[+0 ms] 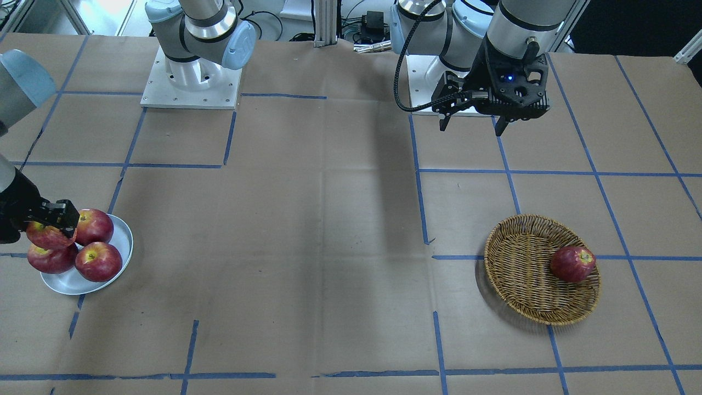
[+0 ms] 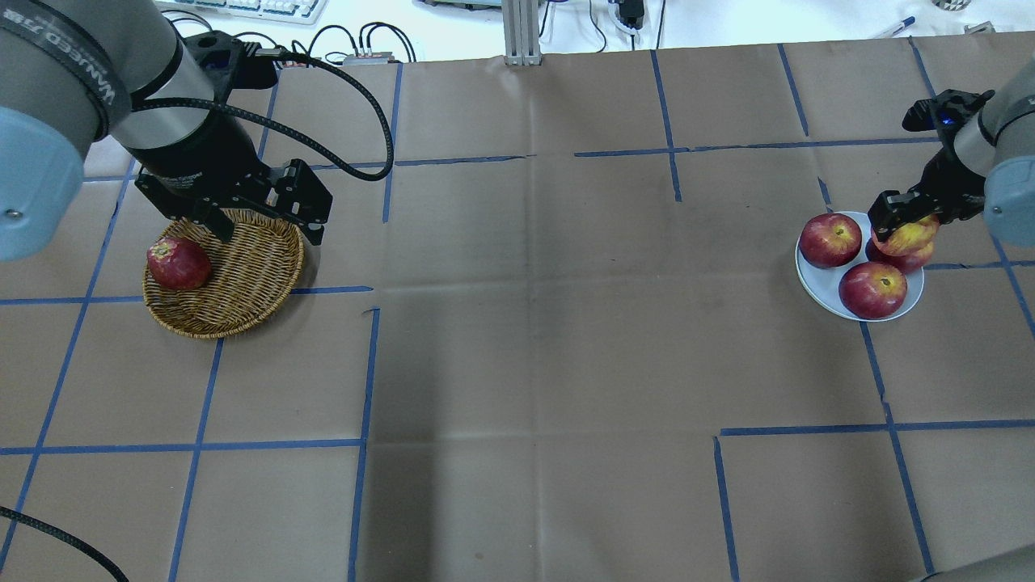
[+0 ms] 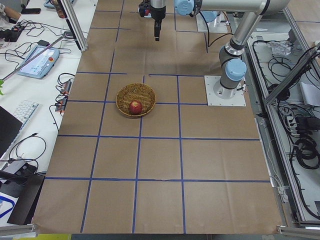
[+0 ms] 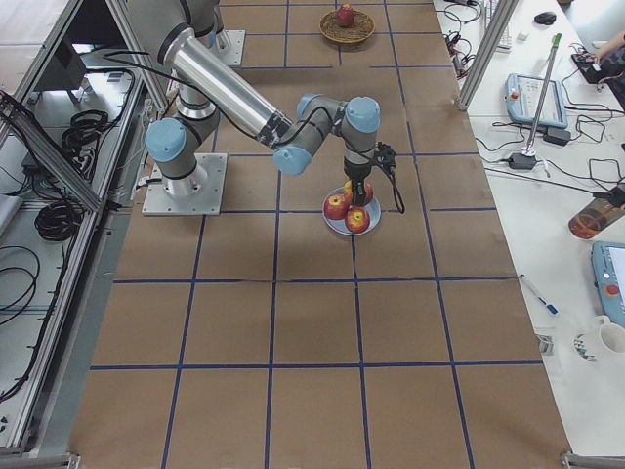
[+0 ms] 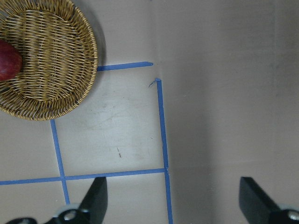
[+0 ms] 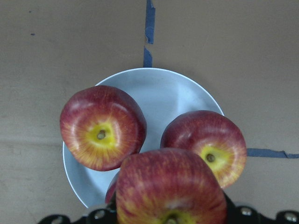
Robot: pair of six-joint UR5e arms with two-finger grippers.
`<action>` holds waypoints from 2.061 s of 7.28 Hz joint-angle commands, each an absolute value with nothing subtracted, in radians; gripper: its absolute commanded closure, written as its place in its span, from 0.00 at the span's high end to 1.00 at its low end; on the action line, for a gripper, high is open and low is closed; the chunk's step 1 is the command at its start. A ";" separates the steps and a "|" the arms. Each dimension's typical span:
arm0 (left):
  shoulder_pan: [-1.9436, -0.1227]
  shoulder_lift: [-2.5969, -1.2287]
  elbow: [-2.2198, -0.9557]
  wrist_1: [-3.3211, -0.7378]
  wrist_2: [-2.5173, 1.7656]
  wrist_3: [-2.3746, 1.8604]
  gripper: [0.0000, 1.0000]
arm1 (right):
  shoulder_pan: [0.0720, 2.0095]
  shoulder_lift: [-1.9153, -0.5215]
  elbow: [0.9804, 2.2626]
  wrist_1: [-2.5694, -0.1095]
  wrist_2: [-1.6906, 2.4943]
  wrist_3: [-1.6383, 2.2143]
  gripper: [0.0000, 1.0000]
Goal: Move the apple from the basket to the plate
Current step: 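Lower the apple onto the plate beside the other apples, then open the right gripper and raise it away from the plate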
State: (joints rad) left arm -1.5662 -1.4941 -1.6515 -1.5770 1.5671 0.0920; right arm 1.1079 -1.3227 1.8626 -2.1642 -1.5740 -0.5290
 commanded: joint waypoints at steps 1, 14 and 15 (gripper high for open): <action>-1.566 -1.494 -1.652 -1.577 1.568 0.092 0.99 | 1.109 -1.302 1.865 -2.164 -1.571 -0.523 0.56; -1.566 -1.494 -1.655 -1.577 1.568 0.091 0.99 | 1.247 -1.442 1.557 -1.677 -1.549 -0.329 1.00; -1.566 -1.496 -1.655 -1.577 1.568 0.091 0.99 | 1.314 -1.463 1.552 -1.658 -1.561 -0.252 1.00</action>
State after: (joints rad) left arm -1.5662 -1.4950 -1.6551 -1.5770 1.5677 0.0905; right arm 1.2407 -1.4363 1.5798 -1.7182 -1.5517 -0.3528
